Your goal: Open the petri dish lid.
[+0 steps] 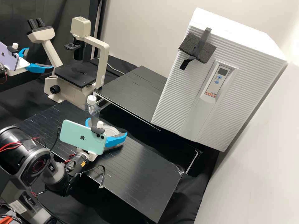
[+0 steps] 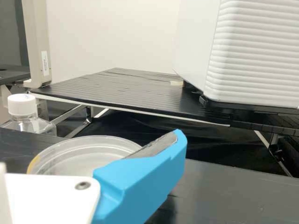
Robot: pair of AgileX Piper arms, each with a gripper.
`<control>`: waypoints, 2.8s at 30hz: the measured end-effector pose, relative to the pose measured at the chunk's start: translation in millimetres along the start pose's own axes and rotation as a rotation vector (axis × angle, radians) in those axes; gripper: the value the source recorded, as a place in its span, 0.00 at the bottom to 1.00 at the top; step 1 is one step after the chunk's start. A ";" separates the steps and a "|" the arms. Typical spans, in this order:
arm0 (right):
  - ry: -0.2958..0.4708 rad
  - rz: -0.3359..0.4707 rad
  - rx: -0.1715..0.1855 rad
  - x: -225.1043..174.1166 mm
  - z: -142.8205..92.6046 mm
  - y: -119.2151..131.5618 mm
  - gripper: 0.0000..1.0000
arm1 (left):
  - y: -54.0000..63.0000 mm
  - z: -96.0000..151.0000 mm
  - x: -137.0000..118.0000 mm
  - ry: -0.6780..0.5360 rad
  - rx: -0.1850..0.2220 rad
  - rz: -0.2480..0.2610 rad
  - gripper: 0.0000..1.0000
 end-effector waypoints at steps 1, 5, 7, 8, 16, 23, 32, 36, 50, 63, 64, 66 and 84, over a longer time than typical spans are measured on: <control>0.000 0.000 0.000 0.0 0.0 0.0 1.00 | 0.0 0.0 0.0 0.000 0.000 0.000 1.00; 0.001 0.001 0.000 -0.1 -0.3 0.2 1.00 | 0.0 0.0 0.0 0.000 0.000 0.000 1.00; 0.001 0.001 0.000 -0.1 -0.3 0.2 1.00 | 0.0 0.0 0.0 0.000 0.000 0.000 1.00; 0.001 0.001 0.000 -0.1 -0.3 0.2 1.00 | 0.0 0.0 0.0 0.000 0.000 0.000 1.00; -0.003 0.006 0.000 -0.2 0.4 0.8 1.00 | 0.0 0.0 0.0 0.000 0.000 0.000 1.00; -0.007 0.010 -0.013 -0.2 0.7 1.2 1.00 | 0.0 0.0 0.0 0.000 0.000 0.000 1.00; -0.049 0.050 -0.020 -0.7 5.6 6.0 1.00 | 0.0 0.0 0.0 0.000 0.000 0.000 1.00; -0.052 0.053 -0.021 -0.9 6.1 6.5 1.00 | 0.0 0.0 0.0 0.000 0.000 0.000 1.00; -0.046 0.049 -0.020 -0.7 5.2 5.7 1.00 | 0.0 0.0 0.0 0.000 0.000 0.000 1.00; -0.033 0.016 -0.025 0.8 3.0 0.1 1.00 | 0.0 0.0 0.0 0.000 0.000 0.000 1.00; -0.029 0.013 -0.030 0.9 2.3 -0.4 1.00 | 0.0 0.0 0.0 0.000 0.000 0.000 1.00; -0.028 0.007 -0.039 0.9 2.0 -1.1 1.00 | 0.0 0.0 0.0 0.000 0.000 0.000 1.00; -0.031 0.010 -0.047 0.9 2.5 -0.7 0.00 | 0.0 0.0 0.0 0.000 0.000 0.000 1.00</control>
